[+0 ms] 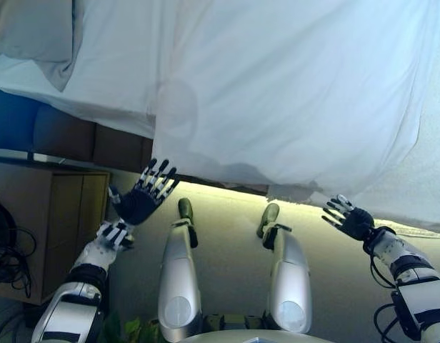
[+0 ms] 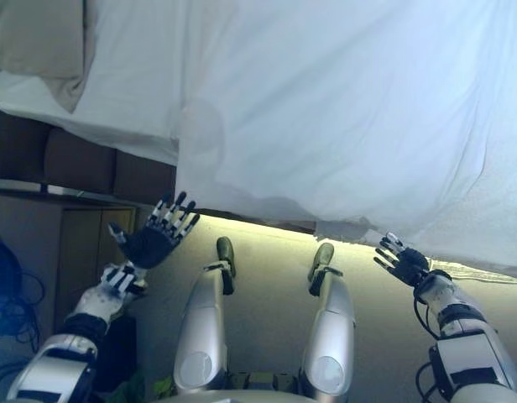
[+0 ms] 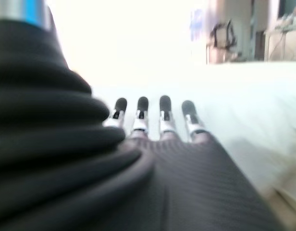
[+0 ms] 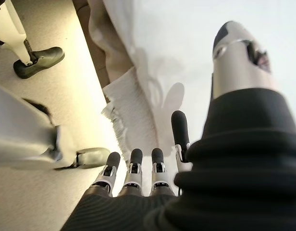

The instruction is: Make the bed neatly

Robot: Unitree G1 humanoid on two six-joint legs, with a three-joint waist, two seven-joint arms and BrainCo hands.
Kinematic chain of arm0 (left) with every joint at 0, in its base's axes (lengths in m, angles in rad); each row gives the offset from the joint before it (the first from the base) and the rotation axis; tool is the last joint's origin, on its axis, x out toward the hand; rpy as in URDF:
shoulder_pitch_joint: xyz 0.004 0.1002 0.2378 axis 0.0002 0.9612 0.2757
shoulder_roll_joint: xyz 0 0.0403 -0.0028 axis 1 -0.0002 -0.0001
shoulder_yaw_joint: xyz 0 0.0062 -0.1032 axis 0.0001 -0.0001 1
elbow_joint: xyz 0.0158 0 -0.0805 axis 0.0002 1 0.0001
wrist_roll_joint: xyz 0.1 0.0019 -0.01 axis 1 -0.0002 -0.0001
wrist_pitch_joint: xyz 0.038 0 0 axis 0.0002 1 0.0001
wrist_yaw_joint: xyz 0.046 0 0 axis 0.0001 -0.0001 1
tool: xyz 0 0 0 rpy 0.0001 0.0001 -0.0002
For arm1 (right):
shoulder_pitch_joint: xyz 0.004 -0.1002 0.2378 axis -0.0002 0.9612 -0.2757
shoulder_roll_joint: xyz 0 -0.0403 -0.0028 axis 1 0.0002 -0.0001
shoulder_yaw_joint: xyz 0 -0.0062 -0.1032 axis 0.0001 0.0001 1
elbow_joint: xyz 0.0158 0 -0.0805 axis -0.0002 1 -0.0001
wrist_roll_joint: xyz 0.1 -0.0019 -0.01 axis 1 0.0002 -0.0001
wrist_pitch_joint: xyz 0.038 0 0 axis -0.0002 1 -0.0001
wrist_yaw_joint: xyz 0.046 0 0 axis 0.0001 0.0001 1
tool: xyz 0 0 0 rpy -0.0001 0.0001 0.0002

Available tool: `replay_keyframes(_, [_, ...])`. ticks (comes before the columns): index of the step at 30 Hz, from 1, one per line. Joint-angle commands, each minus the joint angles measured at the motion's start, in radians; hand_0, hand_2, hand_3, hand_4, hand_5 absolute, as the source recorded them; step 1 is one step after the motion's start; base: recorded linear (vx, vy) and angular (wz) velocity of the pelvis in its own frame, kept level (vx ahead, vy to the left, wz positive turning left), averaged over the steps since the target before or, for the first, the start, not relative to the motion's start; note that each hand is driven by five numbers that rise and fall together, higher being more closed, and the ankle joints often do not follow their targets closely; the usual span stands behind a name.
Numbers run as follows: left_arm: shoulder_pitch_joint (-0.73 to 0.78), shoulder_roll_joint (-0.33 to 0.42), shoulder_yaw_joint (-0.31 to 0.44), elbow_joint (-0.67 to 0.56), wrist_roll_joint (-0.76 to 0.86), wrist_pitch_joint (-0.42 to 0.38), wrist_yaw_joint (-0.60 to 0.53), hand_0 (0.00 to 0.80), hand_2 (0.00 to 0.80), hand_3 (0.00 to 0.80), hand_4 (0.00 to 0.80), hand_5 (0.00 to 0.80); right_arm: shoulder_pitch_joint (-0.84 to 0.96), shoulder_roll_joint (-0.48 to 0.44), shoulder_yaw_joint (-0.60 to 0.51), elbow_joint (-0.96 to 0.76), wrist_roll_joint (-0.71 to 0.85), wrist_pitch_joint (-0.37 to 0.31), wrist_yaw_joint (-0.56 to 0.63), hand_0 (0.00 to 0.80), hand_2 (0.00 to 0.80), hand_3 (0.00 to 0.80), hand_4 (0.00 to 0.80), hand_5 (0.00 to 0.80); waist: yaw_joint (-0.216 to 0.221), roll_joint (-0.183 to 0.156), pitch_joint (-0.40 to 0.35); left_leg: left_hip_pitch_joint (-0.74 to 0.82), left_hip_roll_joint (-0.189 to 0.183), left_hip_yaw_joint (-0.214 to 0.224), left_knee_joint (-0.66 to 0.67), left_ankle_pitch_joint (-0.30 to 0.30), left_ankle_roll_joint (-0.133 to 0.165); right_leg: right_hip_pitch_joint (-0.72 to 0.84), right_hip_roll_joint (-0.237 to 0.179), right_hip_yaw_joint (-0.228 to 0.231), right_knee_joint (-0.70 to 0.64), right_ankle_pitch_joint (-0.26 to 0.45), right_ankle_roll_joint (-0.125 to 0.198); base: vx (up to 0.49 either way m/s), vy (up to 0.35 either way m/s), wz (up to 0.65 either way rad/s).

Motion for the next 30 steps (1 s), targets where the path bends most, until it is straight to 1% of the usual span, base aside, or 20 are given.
replay_keyframes(1, [-0.089,0.037,-0.029,-0.078,-0.061,-0.037,0.024,0.000,0.000,0.000,0.000,0.000,-0.031,-0.011,-0.012,0.043,0.022,0.015,-0.003,0.000,0.000,0.000,0.000,0.000,0.016,-0.037,-0.002,0.037,0.019,0.026,0.016,-0.091,0.014,0.005,-0.038,0.078,-0.059,0.053,0.085,0.033,0.023,-0.02])
replay_keyframes(3, [-0.131,0.048,-0.030,-0.088,-0.077,-0.049,0.113,0.000,0.000,0.000,0.000,0.000,-0.032,-0.017,-0.015,0.044,0.015,0.023,0.002,0.000,0.000,0.000,0.000,0.000,0.009,-0.041,-0.002,0.033,0.022,0.026,0.023,-0.092,0.014,-0.001,-0.035,0.085,-0.050,0.053,0.084,0.039,0.019,-0.04])
replay_keyframes(4, [-0.147,0.054,-0.027,-0.086,-0.089,-0.049,0.139,0.000,0.000,0.000,0.000,0.000,-0.035,-0.018,-0.016,0.046,0.011,0.024,0.005,0.000,0.000,0.000,0.000,0.000,0.007,-0.042,-0.002,0.032,0.022,0.026,0.024,-0.092,0.014,-0.003,-0.034,0.087,-0.048,0.053,0.084,0.038,0.024,-0.05])
replay_keyframes(6, [-0.187,0.062,-0.011,-0.065,-0.115,-0.045,0.221,0.000,0.000,0.000,0.000,0.000,-0.044,-0.025,-0.017,0.048,0.006,0.032,0.012,0.000,0.000,0.000,0.000,0.000,0.000,-0.047,-0.002,0.024,0.026,0.027,0.037,-0.094,0.013,-0.012,-0.031,0.090,-0.039,0.051,0.082,-0.003,0.029,-0.07])
replay_keyframes(7, [-0.207,0.063,0.002,-0.046,-0.119,-0.043,0.286,0.000,0.000,0.000,0.000,0.000,-0.050,-0.023,-0.024,0.049,-0.006,0.034,0.013,0.000,0.000,0.000,0.000,0.000,-0.007,-0.053,-0.001,0.005,0.026,0.032,0.039,-0.069,0.019,-0.028,-0.030,0.089,-0.046,0.074,0.072,0.032,0.029,-0.11])
replay_keyframes(8, [-0.222,0.067,0.006,-0.022,-0.112,-0.038,0.311,0.000,0.000,0.000,0.000,0.000,-0.054,-0.023,-0.025,0.052,-0.011,0.038,0.015,0.000,0.000,0.000,0.000,0.000,-0.009,-0.055,-0.002,0.014,0.029,0.026,0.049,-0.096,0.011,-0.022,-0.028,0.095,-0.031,0.051,0.081,0.033,0.031,-0.13])
replay_keyframes(10, [-0.259,0.079,0.025,0.058,-0.091,-0.018,0.402,0.000,0.000,0.000,0.000,0.000,-0.056,-0.021,-0.027,0.051,-0.019,0.041,0.018,0.000,0.000,0.000,0.000,0.000,-0.021,-0.066,-0.002,-0.001,0.036,0.026,0.064,-0.099,0.010,-0.039,-0.022,0.100,-0.020,0.050,0.079,0.075,0.030,-0.11])
replay_keyframes(15, [-0.324,0.124,0.046,0.263,-0.086,0.022,0.487,0.000,0.000,0.000,0.000,0.000,-0.075,-0.044,-0.025,0.059,-0.031,0.053,0.013,0.000,0.000,0.000,0.000,0.000,-0.051,-0.081,-0.002,-0.047,0.051,0.029,0.109,-0.111,0.008,-0.086,-0.010,0.120,-0.005,0.054,0.073,0.028,0.068,-0.13])
replay_keyframes(20, [-0.364,0.154,0.058,0.407,-0.107,0.033,0.528,0.000,0.000,0.000,0.000,0.000,-0.091,-0.077,-0.027,0.084,-0.039,0.062,0.008,0.000,0.000,0.000,0.000,0.000,-0.068,-0.092,-0.002,-0.110,0.059,0.023,0.152,-0.125,0.006,-0.144,-0.004,0.126,0.010,0.058,0.069,0.000,0.098,-0.18])
replay_keyframes(24, [-0.388,0.162,0.067,0.462,-0.146,0.035,0.563,0.000,0.000,0.000,0.000,0.000,-0.094,-0.091,-0.026,0.094,-0.046,0.057,0.013,0.000,0.000,0.000,0.000,0.000,-0.074,-0.101,-0.001,-0.172,0.059,0.011,0.185,-0.137,0.006,-0.198,-0.002,0.130,0.022,0.062,0.066,-0.028,0.078,-0.10])
replay_keyframes(26, [-0.397,0.162,0.068,0.484,-0.155,0.037,0.627,0.000,0.000,0.000,0.000,0.000,-0.096,-0.095,-0.024,0.094,-0.043,0.054,0.015,0.000,0.000,0.000,0.000,0.000,-0.073,-0.107,-0.001,-0.203,0.057,0.003,0.200,-0.141,0.007,-0.223,0.000,0.130,0.026,0.067,0.066,-0.044,0.040,-0.10])
replay_keyframes(30, [-0.403,0.166,0.075,0.510,-0.180,0.044,0.706,0.000,0.000,0.000,0.000,0.000,-0.095,-0.098,-0.022,0.084,-0.031,0.049,0.026,0.000,0.000,0.000,0.000,0.000,-0.070,-0.117,-0.001,-0.246,0.052,-0.012,0.218,-0.147,0.010,-0.258,0.002,0.129,0.030,0.075,0.066,-0.037,0.005,-0.05])
